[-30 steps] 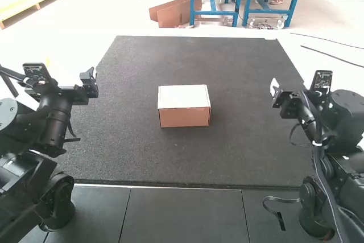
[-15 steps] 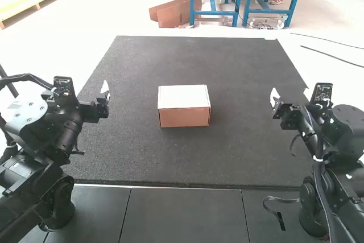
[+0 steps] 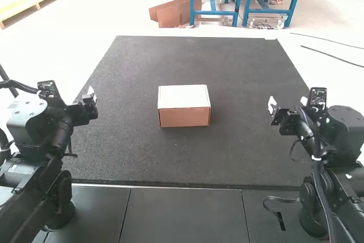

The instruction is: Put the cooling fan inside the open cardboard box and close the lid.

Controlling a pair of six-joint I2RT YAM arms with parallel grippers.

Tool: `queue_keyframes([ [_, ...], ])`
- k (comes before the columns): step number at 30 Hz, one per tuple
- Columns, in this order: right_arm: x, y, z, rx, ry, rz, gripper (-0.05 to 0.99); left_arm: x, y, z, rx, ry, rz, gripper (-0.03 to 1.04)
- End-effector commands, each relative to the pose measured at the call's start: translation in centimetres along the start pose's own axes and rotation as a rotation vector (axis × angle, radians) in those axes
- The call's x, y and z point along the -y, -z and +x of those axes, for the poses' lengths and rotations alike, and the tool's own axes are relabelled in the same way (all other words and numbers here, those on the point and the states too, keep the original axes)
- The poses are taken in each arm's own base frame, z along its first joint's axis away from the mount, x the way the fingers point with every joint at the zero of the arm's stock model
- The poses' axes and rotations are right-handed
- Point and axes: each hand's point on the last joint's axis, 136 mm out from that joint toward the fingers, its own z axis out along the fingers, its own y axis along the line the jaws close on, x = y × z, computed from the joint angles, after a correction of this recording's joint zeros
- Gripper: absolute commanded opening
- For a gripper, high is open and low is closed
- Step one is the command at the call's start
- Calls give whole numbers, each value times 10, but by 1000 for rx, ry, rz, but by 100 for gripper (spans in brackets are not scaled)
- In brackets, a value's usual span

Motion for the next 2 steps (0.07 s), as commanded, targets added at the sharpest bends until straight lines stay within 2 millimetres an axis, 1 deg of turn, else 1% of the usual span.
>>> queue_keyframes([
  [1, 5, 0, 1, 2, 5, 17, 91, 8, 0, -3, 13, -13, 60, 96],
  [2, 6, 0, 0, 4, -7, 20, 91, 7, 0, -3, 18, -32, 62, 97],
])
